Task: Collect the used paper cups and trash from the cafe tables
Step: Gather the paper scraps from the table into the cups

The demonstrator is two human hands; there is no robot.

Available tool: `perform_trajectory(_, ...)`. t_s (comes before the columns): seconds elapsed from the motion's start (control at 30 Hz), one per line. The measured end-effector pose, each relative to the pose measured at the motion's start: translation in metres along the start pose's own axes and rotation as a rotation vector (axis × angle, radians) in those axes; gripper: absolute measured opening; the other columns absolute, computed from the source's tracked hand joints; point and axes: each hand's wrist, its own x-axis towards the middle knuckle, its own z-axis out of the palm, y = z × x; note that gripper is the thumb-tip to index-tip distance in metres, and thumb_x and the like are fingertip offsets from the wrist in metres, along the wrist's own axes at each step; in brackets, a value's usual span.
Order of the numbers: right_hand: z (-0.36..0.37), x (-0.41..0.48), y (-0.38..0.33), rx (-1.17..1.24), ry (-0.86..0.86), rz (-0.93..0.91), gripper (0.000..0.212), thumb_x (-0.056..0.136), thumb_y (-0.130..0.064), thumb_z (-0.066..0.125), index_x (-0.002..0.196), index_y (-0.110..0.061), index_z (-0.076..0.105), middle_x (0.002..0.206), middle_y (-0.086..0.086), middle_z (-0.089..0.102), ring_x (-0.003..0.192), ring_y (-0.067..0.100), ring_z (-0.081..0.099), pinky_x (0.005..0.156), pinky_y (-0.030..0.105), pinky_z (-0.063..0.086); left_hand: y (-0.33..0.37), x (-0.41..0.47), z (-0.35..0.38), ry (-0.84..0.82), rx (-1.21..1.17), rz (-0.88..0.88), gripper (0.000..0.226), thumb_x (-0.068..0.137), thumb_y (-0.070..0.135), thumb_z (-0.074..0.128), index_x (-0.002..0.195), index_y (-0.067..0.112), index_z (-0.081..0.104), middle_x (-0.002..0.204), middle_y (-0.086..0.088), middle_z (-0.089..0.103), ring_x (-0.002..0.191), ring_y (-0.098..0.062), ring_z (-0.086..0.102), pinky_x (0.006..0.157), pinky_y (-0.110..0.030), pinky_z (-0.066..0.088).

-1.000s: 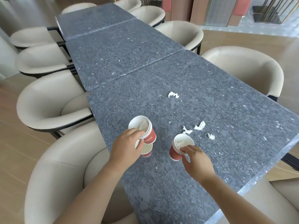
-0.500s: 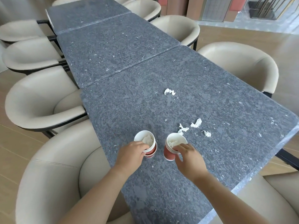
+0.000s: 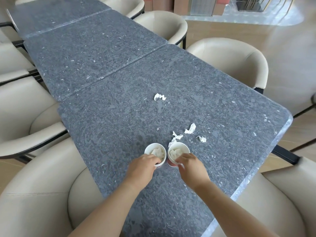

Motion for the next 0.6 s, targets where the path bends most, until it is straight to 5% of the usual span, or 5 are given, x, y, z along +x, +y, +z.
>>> perform_trajectory(0.13, -0.003, 0.007, 0.001, 0.035, -0.001, -0.021, 0.021, 0.085, -0.009, 0.053, 0.1, -0.016, 0.066, 0.105, -0.001, 0.063, 0.101, 0.022, 0.052, 0.073, 0.029, 0.045, 0.004, 0.015, 0.0, 0.003, 0.0, 0.015, 0.025, 0.088, 0.018, 0.056, 0.11, 0.029, 0.06, 0.112, 0.013, 0.061, 0.108, -0.014, 0.052, 0.078, -0.03, 0.045)
perform_trajectory(0.3, -0.017, 0.011, -0.001, 0.117, 0.12, -0.051, 0.021, 0.084, -0.027, 0.062, 0.102, -0.017, 0.066, 0.103, -0.002, 0.065, 0.096, 0.022, 0.055, 0.072, 0.032, 0.05, 0.004, 0.023, -0.01, 0.08, -0.047, 0.029, 0.03, 0.08, 0.042, 0.066, 0.107, 0.031, 0.061, 0.11, 0.015, 0.06, 0.104, -0.01, 0.053, 0.074, -0.027, 0.046)
perform_trajectory(0.6, -0.04, 0.051, 0.038, 0.151, 0.24, 0.085, 0.021, 0.087, -0.013, 0.057, 0.107, -0.013, 0.064, 0.108, 0.006, 0.064, 0.096, 0.026, 0.059, 0.074, 0.029, 0.047, -0.003, 0.073, -0.038, 0.176, -0.167, 0.014, 0.023, 0.083, 0.043, 0.062, 0.103, 0.032, 0.06, 0.093, 0.016, 0.058, 0.084, -0.004, 0.051, 0.063, -0.023, 0.04)
